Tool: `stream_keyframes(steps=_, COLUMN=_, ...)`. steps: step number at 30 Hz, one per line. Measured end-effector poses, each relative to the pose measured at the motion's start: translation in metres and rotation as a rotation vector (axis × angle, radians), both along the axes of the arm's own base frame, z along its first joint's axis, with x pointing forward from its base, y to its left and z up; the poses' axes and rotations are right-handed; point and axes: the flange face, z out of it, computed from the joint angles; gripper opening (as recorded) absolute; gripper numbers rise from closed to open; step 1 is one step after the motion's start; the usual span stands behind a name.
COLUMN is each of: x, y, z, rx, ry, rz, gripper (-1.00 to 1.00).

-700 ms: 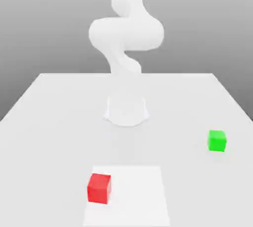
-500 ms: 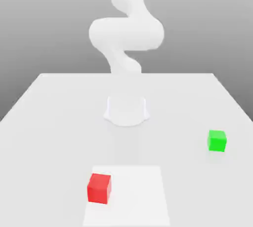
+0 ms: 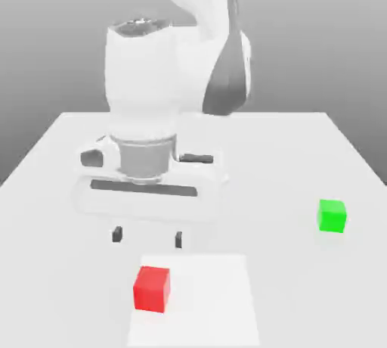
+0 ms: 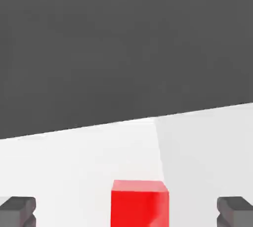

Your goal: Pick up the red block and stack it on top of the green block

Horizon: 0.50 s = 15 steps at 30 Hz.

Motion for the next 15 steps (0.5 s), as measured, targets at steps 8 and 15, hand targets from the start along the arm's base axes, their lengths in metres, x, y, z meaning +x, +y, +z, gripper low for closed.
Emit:
stream_keyframes(steps=8, x=-0.006, y=0.000, z=-0.072, rx=0.002, ry=0.026, rz=-0.001, gripper=-1.00)
stream_keyframes(steps=15, x=-0.006, y=0.000, z=-0.059, rx=0.002, ry=0.026, rz=-0.001, gripper=-1.00)
